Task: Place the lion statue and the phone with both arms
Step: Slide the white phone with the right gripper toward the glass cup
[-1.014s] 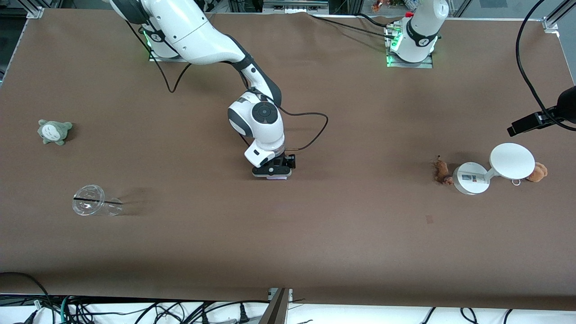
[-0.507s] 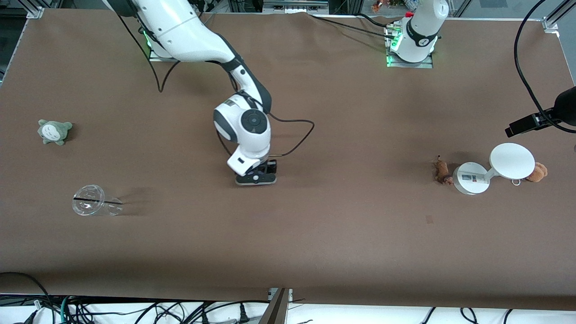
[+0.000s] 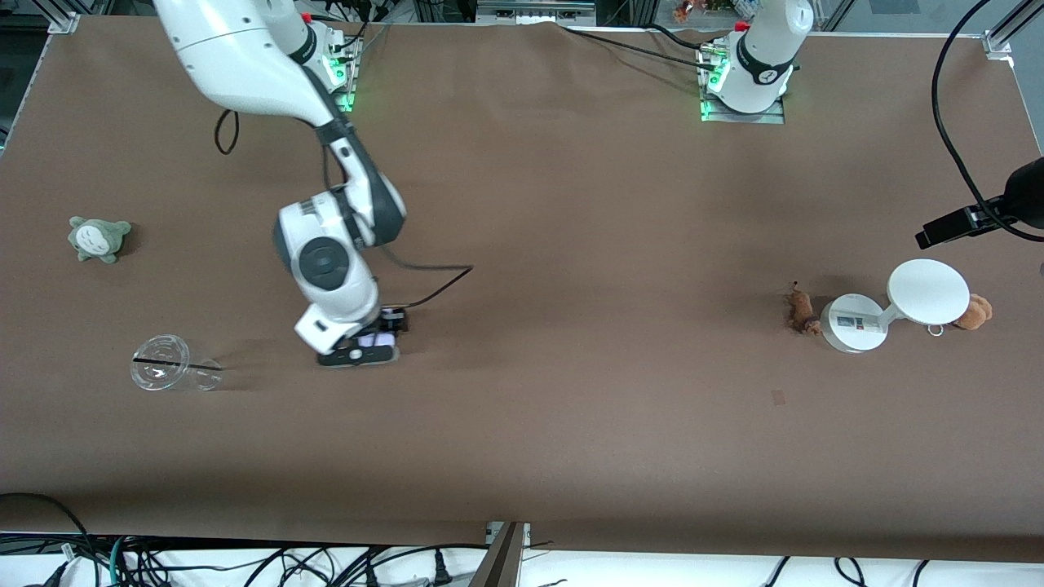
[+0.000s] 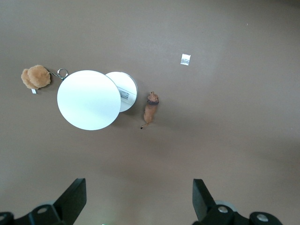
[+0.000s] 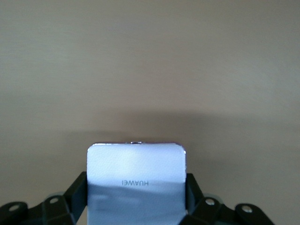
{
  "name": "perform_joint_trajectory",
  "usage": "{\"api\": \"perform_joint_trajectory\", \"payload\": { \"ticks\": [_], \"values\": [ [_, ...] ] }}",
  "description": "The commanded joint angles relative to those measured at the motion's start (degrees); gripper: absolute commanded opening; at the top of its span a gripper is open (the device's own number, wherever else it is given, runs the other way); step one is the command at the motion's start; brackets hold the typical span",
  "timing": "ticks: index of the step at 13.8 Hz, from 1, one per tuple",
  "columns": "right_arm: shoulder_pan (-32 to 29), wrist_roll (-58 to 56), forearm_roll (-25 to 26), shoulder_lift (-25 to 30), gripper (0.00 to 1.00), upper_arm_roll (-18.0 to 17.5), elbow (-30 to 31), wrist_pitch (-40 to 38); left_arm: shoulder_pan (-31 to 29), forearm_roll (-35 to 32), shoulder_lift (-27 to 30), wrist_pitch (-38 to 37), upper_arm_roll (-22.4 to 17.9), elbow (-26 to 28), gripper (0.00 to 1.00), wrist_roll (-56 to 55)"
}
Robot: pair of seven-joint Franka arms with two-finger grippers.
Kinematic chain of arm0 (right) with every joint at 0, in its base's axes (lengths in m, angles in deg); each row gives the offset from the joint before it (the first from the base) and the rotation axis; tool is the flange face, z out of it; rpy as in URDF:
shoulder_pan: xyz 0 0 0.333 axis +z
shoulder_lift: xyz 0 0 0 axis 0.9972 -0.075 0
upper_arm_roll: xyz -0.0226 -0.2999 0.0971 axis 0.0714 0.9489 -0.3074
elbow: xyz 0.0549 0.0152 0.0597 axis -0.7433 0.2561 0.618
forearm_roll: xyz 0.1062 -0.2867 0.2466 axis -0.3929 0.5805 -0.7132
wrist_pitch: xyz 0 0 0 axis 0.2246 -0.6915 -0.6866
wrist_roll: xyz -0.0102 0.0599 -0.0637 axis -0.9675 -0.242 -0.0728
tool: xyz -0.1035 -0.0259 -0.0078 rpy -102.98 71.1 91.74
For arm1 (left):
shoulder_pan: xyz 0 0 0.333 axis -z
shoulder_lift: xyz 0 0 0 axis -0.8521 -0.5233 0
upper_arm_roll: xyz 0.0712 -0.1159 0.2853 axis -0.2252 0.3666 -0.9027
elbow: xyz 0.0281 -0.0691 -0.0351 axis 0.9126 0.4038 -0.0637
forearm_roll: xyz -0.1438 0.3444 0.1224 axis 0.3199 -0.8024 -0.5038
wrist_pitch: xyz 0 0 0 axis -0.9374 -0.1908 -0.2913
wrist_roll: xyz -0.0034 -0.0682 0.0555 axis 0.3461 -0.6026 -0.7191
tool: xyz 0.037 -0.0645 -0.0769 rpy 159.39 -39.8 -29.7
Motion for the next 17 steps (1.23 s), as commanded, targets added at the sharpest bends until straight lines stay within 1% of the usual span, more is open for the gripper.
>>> {"api": "perform_joint_trajectory", "payload": {
  "ticks": [1,2,3,4,5,7,8,9,10,11,12,16,17],
  "values": [
    [-4.8,-1.7,-2.0,2.0,0.41,-0.5,4.7,3.3,-0.4,1.2,-0.3,-1.1,0.0,-1.1,1.0,1.3],
    [-6.9,-3.1,-2.0,2.0,0.42,-0.5,7.5,7.5,-0.4,1.2,-0.4,-1.1,0.0,-1.1,1.0,1.3],
    [-7.9,-5.2,-2.0,1.9,0.44,-0.5,10.7,12.8,-0.4,1.2,-0.4,-1.1,0.0,-1.1,1.0,1.3],
    [-10.3,-8.8,-2.0,1.5,0.44,-0.5,13.3,18.6,-0.4,1.3,-0.4,-1.1,0.0,-1.1,1.0,1.3],
    [-12.1,-10.9,-2.0,0.6,0.44,-0.7,13.6,20.6,-0.4,1.3,-0.4,-1.1,0.0,-1.1,1.0,1.3],
    [-13.0,-11.1,-2.1,0.4,0.46,-0.9,13.4,20.7,-0.4,1.3,-0.4,-1.1,0.0,-1.1,1.0,1.4],
    [-13.0,-11.0,-2.1,0.4,0.52,-1.0,13.4,20.8,-0.4,1.3,-0.3,-1.1,0.0,-1.1,1.0,1.4],
    [-13.0,-11.1,-2.1,0.4,0.61,-1.0,13.4,20.7,-0.4,1.3,-0.4,-1.1,0.0,-1.1,1.0,1.4],
    [-13.0,-11.1,-2.1,0.4,0.77,-1.0,13.3,20.6,-0.4,1.3,-0.4,-1.1,0.0,-1.1,1.0,1.5],
    [-12.9,-11.1,-2.1,0.4,0.97,-1.0,13.3,20.6,-0.4,1.3,-0.3,-1.1,0.0,-1.1,1.0,1.5],
    [-12.9,-11.3,-2.1,0.5,0.99,-1.0,13.3,20.3,-0.4,1.3,-0.4,-1.1,0.0,-1.1,1.0,1.5],
    [-13.4,-13.3,-2.3,2.5,1.0,-1.0,12.9,18.6,-0.4,2.1,-0.4,-1.1,-0.1,-1.1,1.0,1.5],
    [-13.3,-13.2,-2.4,3.6,1.0,-1.0,12.9,16.5,-0.5,2.1,-0.4,-1.1,-0.1,-1.1,1.0,1.5]
  ]
}}
